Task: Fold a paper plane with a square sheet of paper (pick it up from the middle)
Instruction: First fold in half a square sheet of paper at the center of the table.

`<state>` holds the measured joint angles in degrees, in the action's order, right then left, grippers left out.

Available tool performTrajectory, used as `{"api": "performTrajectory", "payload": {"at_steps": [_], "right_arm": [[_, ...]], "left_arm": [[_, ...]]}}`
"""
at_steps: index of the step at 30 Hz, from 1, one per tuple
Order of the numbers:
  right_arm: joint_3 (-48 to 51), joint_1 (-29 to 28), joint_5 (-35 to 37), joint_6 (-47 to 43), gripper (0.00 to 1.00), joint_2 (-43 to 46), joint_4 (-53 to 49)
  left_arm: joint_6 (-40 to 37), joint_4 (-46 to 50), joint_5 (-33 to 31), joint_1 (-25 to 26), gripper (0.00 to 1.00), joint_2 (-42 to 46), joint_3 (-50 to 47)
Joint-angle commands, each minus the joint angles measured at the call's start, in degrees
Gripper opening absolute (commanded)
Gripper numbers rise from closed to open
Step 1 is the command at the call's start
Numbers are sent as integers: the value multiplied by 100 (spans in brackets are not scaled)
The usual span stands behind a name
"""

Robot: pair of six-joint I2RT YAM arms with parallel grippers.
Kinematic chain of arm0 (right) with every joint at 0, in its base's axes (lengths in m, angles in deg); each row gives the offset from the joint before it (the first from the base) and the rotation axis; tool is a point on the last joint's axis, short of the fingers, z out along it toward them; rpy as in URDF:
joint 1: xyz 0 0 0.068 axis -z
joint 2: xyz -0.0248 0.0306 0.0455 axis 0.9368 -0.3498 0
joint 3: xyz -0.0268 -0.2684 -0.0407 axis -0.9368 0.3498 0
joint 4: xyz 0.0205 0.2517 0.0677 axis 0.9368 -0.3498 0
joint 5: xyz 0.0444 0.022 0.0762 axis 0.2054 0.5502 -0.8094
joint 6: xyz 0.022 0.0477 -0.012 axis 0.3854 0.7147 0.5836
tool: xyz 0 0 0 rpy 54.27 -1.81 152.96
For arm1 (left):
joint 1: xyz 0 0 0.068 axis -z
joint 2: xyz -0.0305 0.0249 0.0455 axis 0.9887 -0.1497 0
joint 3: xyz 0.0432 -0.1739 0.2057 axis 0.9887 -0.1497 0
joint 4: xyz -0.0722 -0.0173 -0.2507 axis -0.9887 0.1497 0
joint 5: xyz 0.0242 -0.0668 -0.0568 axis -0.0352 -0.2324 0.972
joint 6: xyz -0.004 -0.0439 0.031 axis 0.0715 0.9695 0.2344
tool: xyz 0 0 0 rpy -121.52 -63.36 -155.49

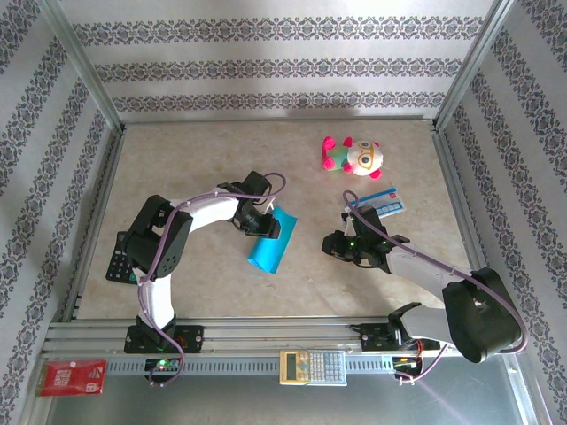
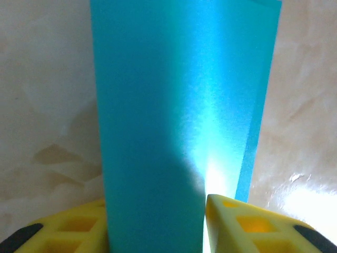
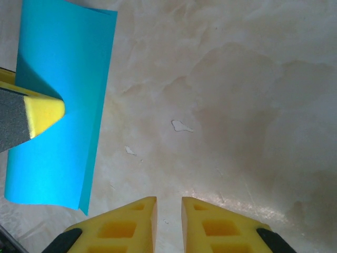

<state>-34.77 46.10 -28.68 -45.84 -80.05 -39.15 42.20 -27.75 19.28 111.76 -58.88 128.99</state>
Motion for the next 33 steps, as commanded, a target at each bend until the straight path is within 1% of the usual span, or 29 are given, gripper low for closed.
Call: {"api": "performTrajectory", "payload": {"at_steps": [1, 3, 9, 18, 23, 29, 33], "right_arm": [[-112, -67, 105, -62, 20, -44, -87], [-121, -67, 87, -82, 20, -100, -97], [-172, -66, 47, -125, 20, -245, -64], [-183, -49, -9, -153, 20, -423, 19], [-183, -42, -1, -168, 20, -432, 24], [-208, -23, 7, -227, 20, -450, -38], [-351, 35, -102, -428, 21, -497, -196]], "left_arm": [[566, -131, -760, 56, 46, -72, -166], [705, -120, -1054, 117, 47, -42, -179], [958, -143, -1542, 239, 48, 23, -252], [1100, -68, -1968, 356, 49, -26, -296], [1095, -138, -1974, 397, 49, -55, -352], [916, -95, -1902, 426, 51, -121, -337], [750, -32, -1839, 435, 51, -166, -323]]}}
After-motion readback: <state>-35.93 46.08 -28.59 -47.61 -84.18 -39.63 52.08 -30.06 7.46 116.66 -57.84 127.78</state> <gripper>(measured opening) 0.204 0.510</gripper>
